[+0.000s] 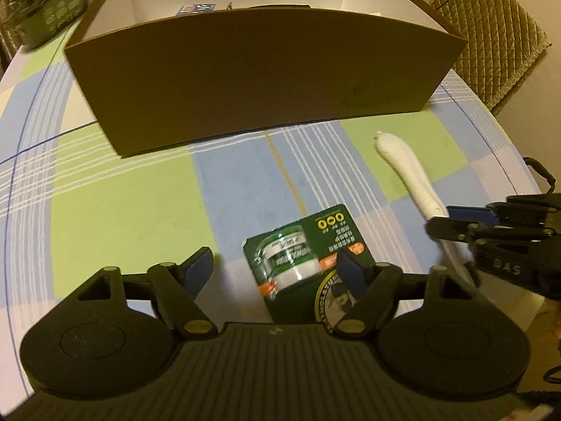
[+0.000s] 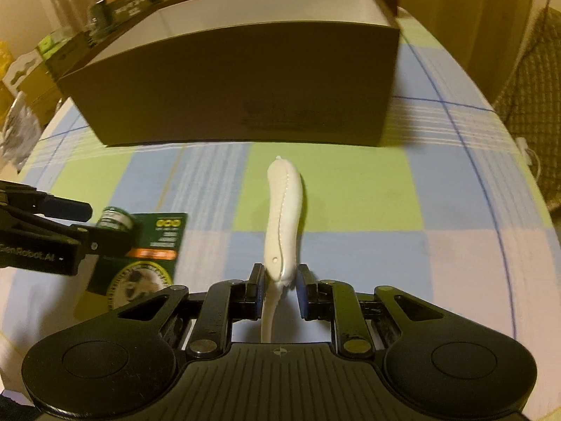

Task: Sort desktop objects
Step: 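Grasp the green lip salve card with the left tool while the right grasps the white item, then lift and carry the lip salve card and white item over the brown box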

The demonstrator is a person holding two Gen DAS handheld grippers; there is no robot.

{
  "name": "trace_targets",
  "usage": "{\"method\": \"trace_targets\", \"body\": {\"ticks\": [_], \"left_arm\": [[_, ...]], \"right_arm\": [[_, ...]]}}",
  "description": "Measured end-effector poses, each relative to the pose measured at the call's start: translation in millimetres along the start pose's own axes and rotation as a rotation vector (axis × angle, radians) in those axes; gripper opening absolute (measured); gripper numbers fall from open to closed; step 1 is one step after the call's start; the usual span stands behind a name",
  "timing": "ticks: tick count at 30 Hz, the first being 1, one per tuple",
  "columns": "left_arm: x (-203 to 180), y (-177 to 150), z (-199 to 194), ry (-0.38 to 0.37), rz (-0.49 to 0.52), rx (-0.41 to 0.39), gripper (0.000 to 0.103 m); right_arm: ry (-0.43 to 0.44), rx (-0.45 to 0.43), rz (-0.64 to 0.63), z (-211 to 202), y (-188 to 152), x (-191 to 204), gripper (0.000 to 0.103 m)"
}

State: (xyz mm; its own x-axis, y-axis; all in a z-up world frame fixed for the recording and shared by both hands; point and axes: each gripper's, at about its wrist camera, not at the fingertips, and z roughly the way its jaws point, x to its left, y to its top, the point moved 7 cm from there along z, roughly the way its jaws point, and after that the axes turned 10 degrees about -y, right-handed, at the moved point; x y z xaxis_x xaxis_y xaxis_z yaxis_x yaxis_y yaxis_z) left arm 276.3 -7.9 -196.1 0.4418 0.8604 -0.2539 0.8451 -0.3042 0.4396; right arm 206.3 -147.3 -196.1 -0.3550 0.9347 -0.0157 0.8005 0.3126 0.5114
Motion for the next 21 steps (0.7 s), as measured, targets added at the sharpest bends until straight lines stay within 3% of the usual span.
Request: {"method": "trace_targets", "body": {"ticks": [2, 4, 7, 12, 21], "left_arm": [[-2.1, 0.9, 6.2, -0.002, 0.019, 0.008, 0.062], [-3.8, 0.9, 11.9, -0.006, 0.042, 0.021, 0.046], [-7.0, 1.5, 14.3, 0.003, 0.103, 0.009, 0.04], [-4.0, -2.1, 12.1, -0.001, 0.132, 0.006, 0.04], [1.2, -7.6, 7.2, 0.034, 0.12, 0.004, 0.042]], "right_arm": [[-0.008, 0.002, 0.015, -1.7, -0.7, -5.1, 0.016], [-0.002, 0.006, 0.033, -2.7, -1.6, -7.7, 0.016], [0.001, 0.002, 0.045, -4.2, -0.8, -10.5, 0.018], [0.002, -0.009, 0.04, 0.1, 3.4, -9.7, 0.035], [-0.01, -0.056, -0.045, 13.1, 14.1, -1.4, 0.037]]}}
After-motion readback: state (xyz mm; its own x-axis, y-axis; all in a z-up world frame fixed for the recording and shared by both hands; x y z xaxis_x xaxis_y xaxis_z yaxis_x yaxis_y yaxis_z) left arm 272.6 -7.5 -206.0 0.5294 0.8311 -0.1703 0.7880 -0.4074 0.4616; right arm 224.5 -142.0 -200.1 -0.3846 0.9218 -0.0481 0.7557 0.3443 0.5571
